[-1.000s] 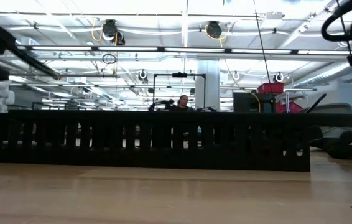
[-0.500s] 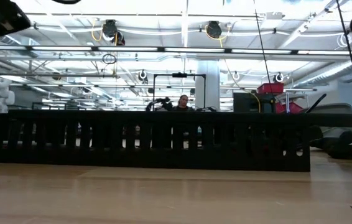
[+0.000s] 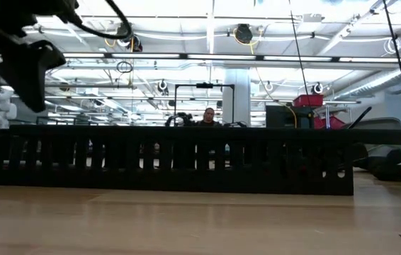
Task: Ziptie cables
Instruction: Close the black cable duct
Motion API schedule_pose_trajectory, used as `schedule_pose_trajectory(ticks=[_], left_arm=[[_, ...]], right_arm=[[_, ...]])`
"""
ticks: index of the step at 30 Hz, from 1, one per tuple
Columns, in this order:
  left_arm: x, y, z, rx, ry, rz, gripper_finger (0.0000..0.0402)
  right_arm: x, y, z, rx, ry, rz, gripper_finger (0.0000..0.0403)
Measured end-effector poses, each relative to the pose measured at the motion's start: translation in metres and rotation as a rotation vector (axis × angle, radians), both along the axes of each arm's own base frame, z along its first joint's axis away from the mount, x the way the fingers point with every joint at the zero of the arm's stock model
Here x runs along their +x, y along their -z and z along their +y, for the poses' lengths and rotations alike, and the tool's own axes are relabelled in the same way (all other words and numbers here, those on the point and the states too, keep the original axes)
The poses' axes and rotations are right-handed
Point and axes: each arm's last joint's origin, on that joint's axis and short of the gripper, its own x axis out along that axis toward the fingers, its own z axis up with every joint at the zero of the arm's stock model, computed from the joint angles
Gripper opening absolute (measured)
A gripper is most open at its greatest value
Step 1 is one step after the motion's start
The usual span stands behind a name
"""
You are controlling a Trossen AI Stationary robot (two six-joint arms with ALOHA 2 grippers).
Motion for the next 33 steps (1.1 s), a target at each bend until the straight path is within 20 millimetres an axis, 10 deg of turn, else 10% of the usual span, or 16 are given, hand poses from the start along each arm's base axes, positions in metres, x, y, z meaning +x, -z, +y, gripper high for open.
schedule_pose_trajectory(ticks=[33], left_arm=[[0.016,0.036,0.010,0.042,0.011,0.056,0.0268]], right_arm=[[0.000,0.000,0.000,-0.003,0.004,-0.002,0.0000]])
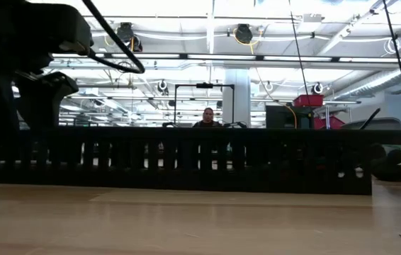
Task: Ziptie cables
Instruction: Close the black cable duct
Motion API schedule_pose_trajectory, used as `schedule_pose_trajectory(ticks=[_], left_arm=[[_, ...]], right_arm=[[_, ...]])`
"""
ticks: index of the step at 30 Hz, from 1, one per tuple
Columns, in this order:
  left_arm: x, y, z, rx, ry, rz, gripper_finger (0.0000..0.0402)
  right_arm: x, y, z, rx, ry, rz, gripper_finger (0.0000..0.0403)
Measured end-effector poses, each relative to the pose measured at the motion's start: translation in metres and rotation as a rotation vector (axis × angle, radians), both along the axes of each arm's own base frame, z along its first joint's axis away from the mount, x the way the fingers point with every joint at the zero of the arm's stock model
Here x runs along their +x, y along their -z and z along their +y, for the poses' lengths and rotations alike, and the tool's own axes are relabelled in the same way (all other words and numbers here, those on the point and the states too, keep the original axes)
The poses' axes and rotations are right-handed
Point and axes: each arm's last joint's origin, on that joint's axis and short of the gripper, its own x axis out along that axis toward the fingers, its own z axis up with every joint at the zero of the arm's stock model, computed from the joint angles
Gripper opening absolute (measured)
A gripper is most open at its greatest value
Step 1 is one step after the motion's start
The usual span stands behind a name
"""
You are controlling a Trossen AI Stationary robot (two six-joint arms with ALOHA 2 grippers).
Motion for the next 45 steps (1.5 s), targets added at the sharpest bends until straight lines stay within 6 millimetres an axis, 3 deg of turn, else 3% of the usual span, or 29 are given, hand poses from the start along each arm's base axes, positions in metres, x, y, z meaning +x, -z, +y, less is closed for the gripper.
schedule_pose_trajectory(ticks=[16,37,45], left_arm=[[-0.007,0.018,0.005,-0.005,-0.004,-0.027,0.0268],[-0.004,0.018,0.005,0.011,-0.021,-0.065,0.0240],[-0.004,0.018,0.005,0.010,-0.029,-0.070,0.0240]], right_arm=[[0.000,0.000,0.000,0.004,0.000,0.002,0.0000],[0.002,0.000,0.002,0.026,0.000,-0.019,0.0000],[0.010,0.000,0.006,0.039,0.008,-0.136,0.0000]])
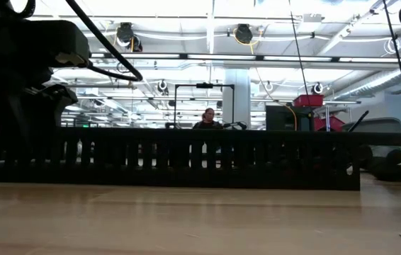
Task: Ziptie cables
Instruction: Close the black cable duct
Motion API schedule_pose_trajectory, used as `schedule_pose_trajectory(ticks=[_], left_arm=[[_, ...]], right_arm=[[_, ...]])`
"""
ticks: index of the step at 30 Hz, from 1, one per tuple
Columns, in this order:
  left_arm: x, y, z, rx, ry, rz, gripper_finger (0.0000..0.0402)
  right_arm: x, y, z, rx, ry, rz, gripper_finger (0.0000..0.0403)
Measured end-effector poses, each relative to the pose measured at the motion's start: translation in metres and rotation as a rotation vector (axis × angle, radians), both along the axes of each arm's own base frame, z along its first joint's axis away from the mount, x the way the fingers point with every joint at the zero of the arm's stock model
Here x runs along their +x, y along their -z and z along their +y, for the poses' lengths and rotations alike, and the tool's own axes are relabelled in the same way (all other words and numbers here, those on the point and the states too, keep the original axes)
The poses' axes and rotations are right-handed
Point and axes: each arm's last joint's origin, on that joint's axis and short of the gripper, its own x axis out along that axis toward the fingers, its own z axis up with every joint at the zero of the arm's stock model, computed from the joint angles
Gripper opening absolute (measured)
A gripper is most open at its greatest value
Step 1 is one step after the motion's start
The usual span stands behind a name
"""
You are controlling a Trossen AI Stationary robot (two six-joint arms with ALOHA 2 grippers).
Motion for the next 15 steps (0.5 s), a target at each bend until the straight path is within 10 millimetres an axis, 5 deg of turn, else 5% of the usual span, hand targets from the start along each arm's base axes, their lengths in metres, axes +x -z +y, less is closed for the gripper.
schedule_pose_trajectory(ticks=[15], left_arm=[[0.000,0.000,0.000,0.003,0.005,0.000,0.0239]], right_arm=[[0.027,0.002,-0.026,-0.040,0.077,-0.052,0.0000]])
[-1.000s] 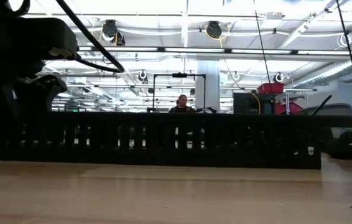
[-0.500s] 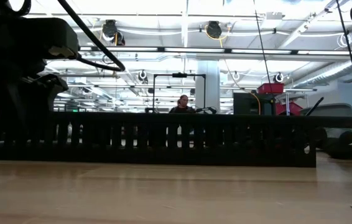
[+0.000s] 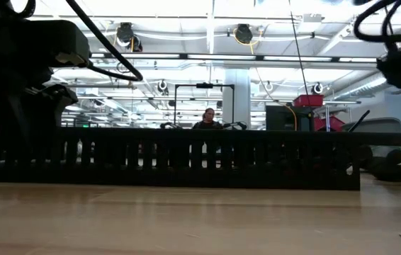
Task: Ziptie cables
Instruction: Close the black cable duct
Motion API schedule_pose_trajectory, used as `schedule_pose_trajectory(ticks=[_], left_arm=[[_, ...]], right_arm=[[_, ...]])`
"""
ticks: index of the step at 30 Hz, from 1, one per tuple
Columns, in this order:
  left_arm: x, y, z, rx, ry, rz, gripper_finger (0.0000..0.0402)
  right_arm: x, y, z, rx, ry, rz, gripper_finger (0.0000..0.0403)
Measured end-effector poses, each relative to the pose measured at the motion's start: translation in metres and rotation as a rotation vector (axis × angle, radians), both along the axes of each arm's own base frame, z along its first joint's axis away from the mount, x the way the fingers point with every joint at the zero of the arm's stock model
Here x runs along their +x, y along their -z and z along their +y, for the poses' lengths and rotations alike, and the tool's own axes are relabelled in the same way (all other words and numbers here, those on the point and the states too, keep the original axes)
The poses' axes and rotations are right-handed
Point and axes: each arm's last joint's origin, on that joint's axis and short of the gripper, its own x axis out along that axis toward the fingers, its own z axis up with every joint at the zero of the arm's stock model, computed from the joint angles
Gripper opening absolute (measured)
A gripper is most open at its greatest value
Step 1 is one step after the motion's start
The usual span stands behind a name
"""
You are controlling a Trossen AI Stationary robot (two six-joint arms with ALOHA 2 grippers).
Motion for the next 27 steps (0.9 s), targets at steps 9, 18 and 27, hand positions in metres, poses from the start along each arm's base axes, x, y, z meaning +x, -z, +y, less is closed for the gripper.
schedule_pose_trajectory(ticks=[9,18,27], left_arm=[[-0.001,0.000,0.000,0.002,0.005,0.006,0.0239],[-0.001,0.000,0.000,0.000,0.000,0.014,0.0239],[-0.002,0.000,0.000,0.002,0.002,0.019,0.0239]], right_arm=[[0.027,0.013,0.000,0.061,0.005,-0.088,0.0000],[0.035,0.014,-0.009,0.037,0.070,-0.123,0.0000],[0.039,0.014,-0.015,0.022,0.092,-0.142,0.0000]])
